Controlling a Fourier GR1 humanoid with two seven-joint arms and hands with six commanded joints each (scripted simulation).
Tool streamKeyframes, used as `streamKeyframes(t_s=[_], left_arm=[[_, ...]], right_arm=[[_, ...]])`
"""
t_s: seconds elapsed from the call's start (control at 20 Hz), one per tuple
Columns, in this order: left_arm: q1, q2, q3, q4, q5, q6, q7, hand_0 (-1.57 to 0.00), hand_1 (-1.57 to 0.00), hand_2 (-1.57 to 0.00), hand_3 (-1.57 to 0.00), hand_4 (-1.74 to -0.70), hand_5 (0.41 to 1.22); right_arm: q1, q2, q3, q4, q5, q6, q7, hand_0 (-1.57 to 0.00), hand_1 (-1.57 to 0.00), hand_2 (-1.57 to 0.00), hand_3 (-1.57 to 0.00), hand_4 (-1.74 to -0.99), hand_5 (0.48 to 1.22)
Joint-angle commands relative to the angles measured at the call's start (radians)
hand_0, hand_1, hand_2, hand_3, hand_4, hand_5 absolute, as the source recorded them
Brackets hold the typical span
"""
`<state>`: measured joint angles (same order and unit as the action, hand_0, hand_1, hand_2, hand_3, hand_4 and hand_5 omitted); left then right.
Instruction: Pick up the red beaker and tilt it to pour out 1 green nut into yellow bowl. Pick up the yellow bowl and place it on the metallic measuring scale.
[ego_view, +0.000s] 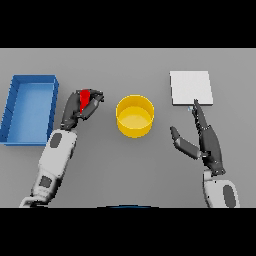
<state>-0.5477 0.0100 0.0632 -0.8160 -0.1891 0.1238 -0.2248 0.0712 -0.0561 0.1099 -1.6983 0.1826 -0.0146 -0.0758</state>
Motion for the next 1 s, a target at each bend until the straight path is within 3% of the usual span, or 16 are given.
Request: streamKeyframes(t_s=[0.0, 0.05, 0.25, 0.45, 0.95], left_arm=[[-0.008, 0.006, 0.002, 0.007, 0.0, -0.002, 0.013, -1.36, -1.36, -1.38, -1.3, -1.56, 1.163], [-0.004, 0.007, 0.003, -0.002, -0.003, -0.002, 0.006, -1.4, -1.41, -1.42, -1.36, -1.54, 1.174], [-0.01, 0.001, 0.044, -0.045, 0.096, -0.073, -0.031, -1.5, -1.5, -1.51, -1.48, -1.66, 1.15], [-0.013, 0.022, 0.033, -0.145, 0.14, -0.104, 0.03, -1.54, -1.54, -1.55, -1.54, -1.71, 1.132], [-0.059, 0.118, -0.095, -0.176, 0.019, -0.115, 0.073, -1.56, -1.56, -1.56, -1.56, -1.73, 1.134]], right_arm=[[0.004, -0.001, 0.002, -0.003, 0.0, 0.002, -0.004, 0.0, 0.0, 0.0, 0.0, -1.251, 0.646], [0.004, -0.005, -0.008, -0.002, -0.016, 0.009, -0.013, 0.0, 0.0, 0.0, 0.0, -1.255, 0.644], [0.015, -0.002, 0.003, -0.009, 0.004, 0.001, -0.009, 0.0, 0.0, 0.0, 0.0, -1.246, 0.644], [0.004, -0.009, 0.002, 0.006, 0.014, -0.001, -0.014, 0.0, 0.0, 0.0, 0.0, -1.228, 0.645], [0.014, -0.028, 0.002, 0.002, 0.046, -0.016, -0.066, 0.0, 0.0, 0.0, 0.0, -1.21, 0.664]])
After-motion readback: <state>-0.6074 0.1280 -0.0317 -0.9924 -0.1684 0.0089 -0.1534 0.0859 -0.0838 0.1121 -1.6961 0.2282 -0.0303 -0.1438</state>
